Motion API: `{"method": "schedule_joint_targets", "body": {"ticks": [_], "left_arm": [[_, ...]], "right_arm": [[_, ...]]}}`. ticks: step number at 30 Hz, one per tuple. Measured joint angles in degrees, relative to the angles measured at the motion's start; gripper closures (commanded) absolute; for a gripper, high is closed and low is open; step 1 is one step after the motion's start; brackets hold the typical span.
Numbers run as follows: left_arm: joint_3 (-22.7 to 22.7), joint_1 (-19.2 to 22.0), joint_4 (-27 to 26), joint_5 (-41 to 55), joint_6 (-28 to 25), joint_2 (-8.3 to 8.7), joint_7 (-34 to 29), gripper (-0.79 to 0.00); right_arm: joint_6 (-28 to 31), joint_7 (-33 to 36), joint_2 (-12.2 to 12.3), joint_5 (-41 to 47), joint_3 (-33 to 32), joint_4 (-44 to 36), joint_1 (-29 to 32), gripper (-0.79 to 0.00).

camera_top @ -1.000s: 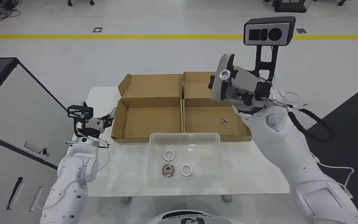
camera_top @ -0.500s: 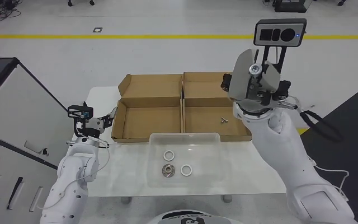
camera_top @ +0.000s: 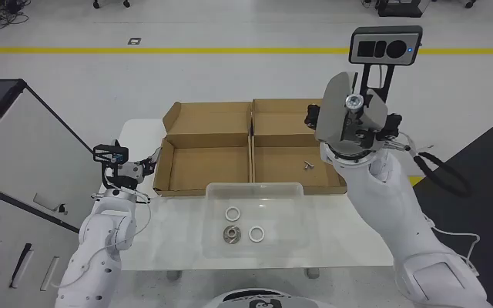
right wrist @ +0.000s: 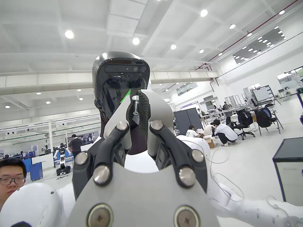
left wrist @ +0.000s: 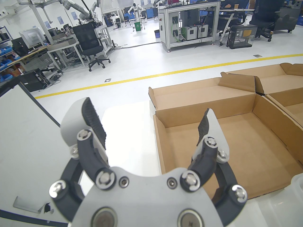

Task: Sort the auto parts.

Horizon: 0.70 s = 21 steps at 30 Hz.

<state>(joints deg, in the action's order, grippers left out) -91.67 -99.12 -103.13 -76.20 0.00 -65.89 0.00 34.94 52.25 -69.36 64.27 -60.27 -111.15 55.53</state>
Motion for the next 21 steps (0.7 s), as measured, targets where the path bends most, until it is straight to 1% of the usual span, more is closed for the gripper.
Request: {"method": "schedule_joint_targets", "body": {"ticks": [2, 4, 7, 10, 15, 16, 18, 19, 21], "left_arm": [[0.0, 0.0, 0.0, 0.0, 0.0, 0.0, 0.0, -0.785], [0.0, 0.0, 0.0, 0.0, 0.0, 0.0, 0.0, -0.785], [0.0, 0.0, 0.0, 0.0, 0.0, 0.0, 0.0, -0.785], [0.0, 0.0, 0.0, 0.0, 0.0, 0.0, 0.0, -0.785], [0.0, 0.0, 0.0, 0.0, 0.0, 0.0, 0.0, -0.785], [0.0, 0.0, 0.0, 0.0, 0.0, 0.0, 0.0, -0.785], [0.0, 0.0, 0.0, 0.0, 0.0, 0.0, 0.0, -0.785], [0.0, 0.0, 0.0, 0.0, 0.0, 0.0, 0.0, -0.785], [0.0, 0.0, 0.0, 0.0, 0.0, 0.0, 0.0, -0.785]], "right_arm": [[-0.69, -0.27, 0.09, -0.7, -0.33, 0.18, 0.2, 0.0], [-3.47, -0.76, 0.45, -4.22, -1.9, 0.66, 0.69, 0.0], [-8.41, -0.56, 1.34, -10.61, -6.43, 1.34, 2.35, 0.0], [-15.13, 2.48, 2.75, -18.94, -12.72, 1.37, 4.07, 0.0], [-23.26, 7.71, 4.59, -29.71, -20.88, 0.02, 6.28, 0.0], [-25.11, 9.25, 5.03, -32.98, -22.43, -0.4, 6.47, 0.0], [-27.7, 11.66, 5.68, -38.56, -24.32, -1.03, 6.38, 0.0], [-29.2, 13.49, 6.12, -42.75, -25.28, -1.45, 5.99, 0.0], [-30.91, 16.31, 6.74, -49.12, -26.11, -1.84, 4.9, 0.0]]}}
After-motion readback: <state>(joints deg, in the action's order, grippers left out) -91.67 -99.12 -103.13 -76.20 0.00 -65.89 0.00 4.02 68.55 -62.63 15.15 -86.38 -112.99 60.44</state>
